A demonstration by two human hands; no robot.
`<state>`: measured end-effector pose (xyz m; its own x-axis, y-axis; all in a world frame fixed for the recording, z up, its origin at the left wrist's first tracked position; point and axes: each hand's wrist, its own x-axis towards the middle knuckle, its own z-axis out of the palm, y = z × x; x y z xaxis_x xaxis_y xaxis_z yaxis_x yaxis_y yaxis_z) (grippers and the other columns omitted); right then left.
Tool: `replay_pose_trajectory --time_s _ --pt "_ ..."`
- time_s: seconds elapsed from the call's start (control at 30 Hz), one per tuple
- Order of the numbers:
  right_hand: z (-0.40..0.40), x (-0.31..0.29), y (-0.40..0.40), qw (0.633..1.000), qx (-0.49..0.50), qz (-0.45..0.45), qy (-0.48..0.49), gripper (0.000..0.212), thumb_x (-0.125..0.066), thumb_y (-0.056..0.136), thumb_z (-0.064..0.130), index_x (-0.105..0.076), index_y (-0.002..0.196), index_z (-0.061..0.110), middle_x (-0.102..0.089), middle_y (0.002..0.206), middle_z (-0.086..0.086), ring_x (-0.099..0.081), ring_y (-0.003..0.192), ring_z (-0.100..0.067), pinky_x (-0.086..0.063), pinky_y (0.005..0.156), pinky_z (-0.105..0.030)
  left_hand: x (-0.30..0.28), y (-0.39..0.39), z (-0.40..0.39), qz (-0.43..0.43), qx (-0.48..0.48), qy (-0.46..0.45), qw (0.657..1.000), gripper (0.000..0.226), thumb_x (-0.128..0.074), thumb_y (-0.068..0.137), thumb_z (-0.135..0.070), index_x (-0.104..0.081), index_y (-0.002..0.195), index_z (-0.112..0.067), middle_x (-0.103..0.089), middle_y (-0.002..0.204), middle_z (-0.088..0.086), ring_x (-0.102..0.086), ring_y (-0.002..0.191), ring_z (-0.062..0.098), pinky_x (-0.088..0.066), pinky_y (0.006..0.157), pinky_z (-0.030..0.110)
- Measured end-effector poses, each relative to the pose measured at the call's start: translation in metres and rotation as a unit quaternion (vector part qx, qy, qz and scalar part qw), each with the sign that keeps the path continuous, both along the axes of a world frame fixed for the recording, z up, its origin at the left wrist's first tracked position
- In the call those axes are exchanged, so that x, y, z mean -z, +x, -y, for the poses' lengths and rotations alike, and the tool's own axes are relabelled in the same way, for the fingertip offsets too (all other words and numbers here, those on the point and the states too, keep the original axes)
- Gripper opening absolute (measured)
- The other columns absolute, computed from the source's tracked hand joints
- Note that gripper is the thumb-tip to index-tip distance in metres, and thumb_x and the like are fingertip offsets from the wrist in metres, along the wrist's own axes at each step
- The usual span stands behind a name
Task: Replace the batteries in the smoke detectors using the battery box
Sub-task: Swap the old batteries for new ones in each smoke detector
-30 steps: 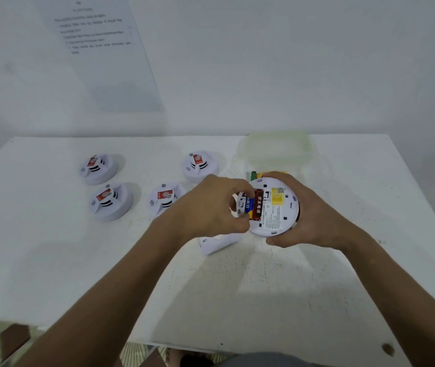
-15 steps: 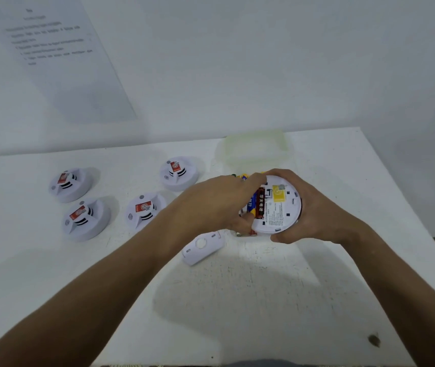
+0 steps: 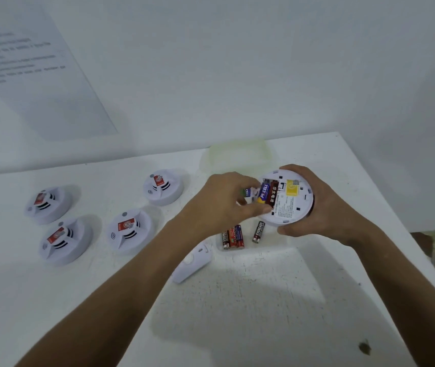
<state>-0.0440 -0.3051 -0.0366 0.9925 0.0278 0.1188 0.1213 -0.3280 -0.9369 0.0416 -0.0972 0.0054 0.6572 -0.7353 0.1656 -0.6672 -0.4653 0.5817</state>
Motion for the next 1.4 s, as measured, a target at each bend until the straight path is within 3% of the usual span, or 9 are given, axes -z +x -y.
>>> replay_pose_trajectory --time_s 0.17,0.3,0.43,0.5,0.63,0.73,1.07,1.27,1.4 --pt "0.013 -0.003 -0.005 0.998 0.06 0.016 -0.018 0.095 -0.09 0.048 0.021 -0.044 0.129 0.038 -0.058 0.117 0.025 -0.059 0.113 -0.003 -0.053 0.083 -0.014 0.005 0.004 0.018 0.018 -0.044 -0.018 0.999 0.021 -0.062 0.092 -0.027 -0.072 0.106 -0.015 -0.071 0.096 0.001 -0.065 0.076 0.015 -0.053 0.074 0.031" --pt "0.027 -0.001 -0.013 0.994 0.104 0.023 -0.021 0.092 -0.088 0.048 0.015 -0.046 0.127 0.038 -0.059 0.114 0.023 -0.06 0.109 -0.001 -0.053 0.082 -0.014 0.008 0.032 0.029 -0.179 -0.113 -0.108 0.971 0.013 -0.067 0.089 -0.018 -0.071 0.102 -0.015 -0.069 0.083 0.0 -0.065 0.058 0.014 -0.058 0.06 0.03" --pt "0.037 0.0 -0.021 0.992 0.123 0.019 -0.023 0.092 -0.088 0.047 0.016 -0.047 0.126 0.037 -0.058 0.114 0.023 -0.059 0.109 0.0 -0.053 0.082 -0.014 0.021 0.065 0.043 -0.239 -0.14 -0.092 0.956 0.017 -0.068 0.089 -0.019 -0.071 0.105 -0.014 -0.069 0.094 0.004 -0.065 0.067 0.014 -0.055 0.054 0.027" --pt "0.039 0.002 -0.023 0.992 0.124 0.016 -0.02 0.093 -0.089 0.047 0.015 -0.047 0.127 0.037 -0.058 0.115 0.021 -0.059 0.11 -0.002 -0.054 0.082 -0.016 0.029 0.077 0.05 -0.238 -0.136 -0.049 0.96 0.022 -0.065 0.091 -0.019 -0.071 0.11 -0.011 -0.069 0.096 0.003 -0.063 0.07 0.014 -0.052 0.052 0.021" --pt "0.039 0.005 -0.024 0.992 0.121 0.01 -0.014 0.095 -0.09 0.048 0.015 -0.047 0.13 0.033 -0.058 0.118 0.018 -0.059 0.112 -0.004 -0.056 0.082 -0.019 0.041 0.088 0.063 -0.225 -0.131 0.036 0.965 0.027 -0.071 0.085 -0.022 -0.068 0.107 -0.008 -0.068 0.09 0.004 -0.064 0.079 0.018 -0.056 0.074 0.031" --pt "0.037 0.006 -0.024 0.993 0.12 0.007 -0.007 0.095 -0.089 0.048 0.014 -0.047 0.131 0.032 -0.058 0.119 0.018 -0.059 0.112 -0.003 -0.056 0.083 -0.02 0.048 0.088 0.066 -0.165 -0.121 0.082 0.975 0.018 -0.073 0.084 -0.025 -0.07 0.095 -0.011 -0.07 0.096 0.005 -0.063 0.082 0.015 -0.047 0.071 0.024" --pt "0.031 0.007 -0.017 0.995 0.101 0.008 -0.008 0.093 -0.089 0.05 0.016 -0.046 0.13 0.035 -0.057 0.121 0.02 -0.057 0.116 -0.004 -0.054 0.087 -0.017 0.061 0.079 0.065 -0.098 -0.143 0.118 0.978 0.03 -0.068 0.088 -0.025 -0.07 0.112 -0.006 -0.067 0.114 0.01 -0.062 0.1 0.02 -0.042 0.075 0.02" --pt "0.03 0.003 -0.015 0.996 0.086 0.011 -0.008 0.094 -0.09 0.049 0.016 -0.045 0.13 0.035 -0.057 0.12 0.021 -0.057 0.116 -0.004 -0.054 0.086 -0.016 0.035 0.065 0.058 -0.119 -0.139 0.02 0.983 0.018 -0.065 0.087 -0.023 -0.07 0.103 -0.016 -0.068 0.099 0.001 -0.058 0.075 0.01 -0.042 0.066 0.017" --pt "0.026 -0.004 -0.01 0.998 0.053 0.018 -0.01 0.097 -0.091 0.049 0.02 -0.045 0.133 0.03 -0.057 0.122 0.018 -0.058 0.117 -0.007 -0.053 0.086 -0.016 -0.008 0.037 0.053 -0.162 0.011 -0.018 0.987 0.021 -0.071 0.08 -0.025 -0.06 0.097 -0.029 -0.056 0.111 -0.005 -0.06 0.095 0.01 -0.052 0.075 0.022"
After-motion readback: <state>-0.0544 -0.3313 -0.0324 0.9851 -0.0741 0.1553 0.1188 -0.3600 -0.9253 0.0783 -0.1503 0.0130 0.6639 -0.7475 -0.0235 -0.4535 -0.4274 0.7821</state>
